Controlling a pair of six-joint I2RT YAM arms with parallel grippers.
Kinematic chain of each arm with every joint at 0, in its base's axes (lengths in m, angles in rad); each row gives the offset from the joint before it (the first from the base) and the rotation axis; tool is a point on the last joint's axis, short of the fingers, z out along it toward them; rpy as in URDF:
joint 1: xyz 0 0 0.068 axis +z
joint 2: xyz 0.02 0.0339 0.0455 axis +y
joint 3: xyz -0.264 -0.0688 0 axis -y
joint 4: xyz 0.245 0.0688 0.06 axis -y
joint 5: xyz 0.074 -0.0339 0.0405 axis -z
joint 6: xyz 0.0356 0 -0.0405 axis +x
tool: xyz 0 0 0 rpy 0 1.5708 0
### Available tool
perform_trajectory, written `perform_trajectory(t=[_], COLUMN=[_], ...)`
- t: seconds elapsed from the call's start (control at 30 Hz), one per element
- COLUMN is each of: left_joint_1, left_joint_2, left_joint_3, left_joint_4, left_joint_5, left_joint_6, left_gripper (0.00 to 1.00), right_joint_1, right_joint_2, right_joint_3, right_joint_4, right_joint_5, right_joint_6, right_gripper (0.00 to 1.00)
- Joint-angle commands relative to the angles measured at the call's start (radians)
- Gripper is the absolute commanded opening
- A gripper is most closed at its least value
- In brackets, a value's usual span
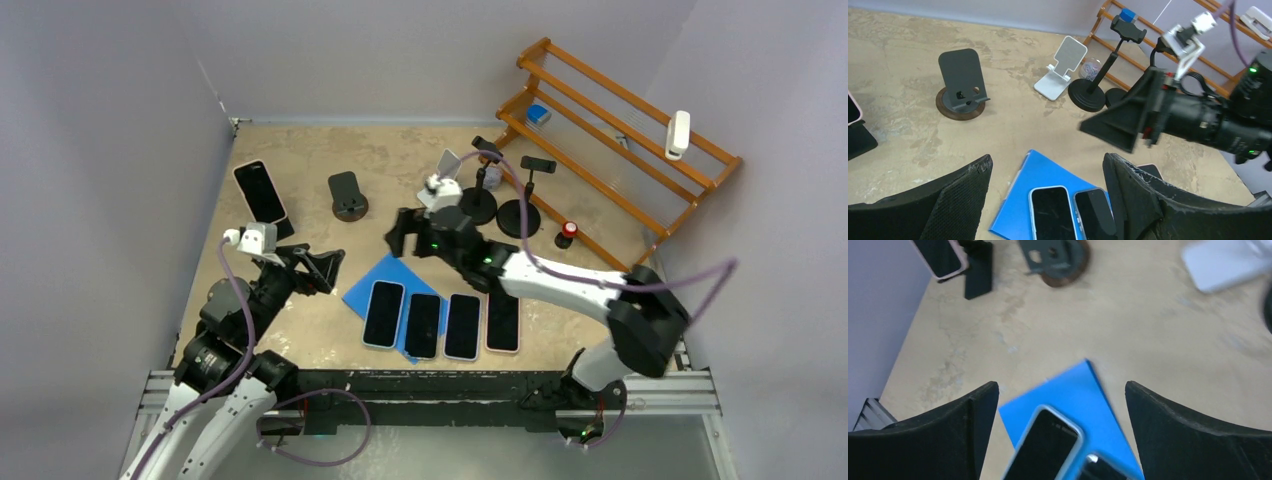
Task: Remove the phone from the phone stand
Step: Move the phone stand to the center of the board.
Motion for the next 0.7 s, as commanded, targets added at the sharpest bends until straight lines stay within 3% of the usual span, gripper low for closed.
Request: perform_trajectory(t=[0.0,0.23,0.4,0.67], left_joint_1=[-0.003,-0.006,-0.006,-0.006], left_joint_2=[-0.018,-0.055,-0.041,-0.059], left_joint_3=[0.035,0.024,0.033,0.026], left_joint_4=[0.022,0.028,0.021,0.029], left_joint_5=[-0.037,-0.073,-0.09,-0.105], left_joint_6=[-0.001,0.002,0.004,0.004], left_gripper=[0.79,0.8,0.8,0.81], right_joint_1=[0.047,0.049,0.049,0.024], right_joint_2=[0.199,0.561,0.75,0.81], right_joint_3=[0.238,0.593,0.835,0.895], right_joint_4=[0.215,0.252,0.161,0.193], right_joint_5=[0.059,0.139,0.169,0.119], right_joint_6=[-0.137,-0.216,-0.264,-0.303], right_gripper=[0.99,0.99,0.99,0.99])
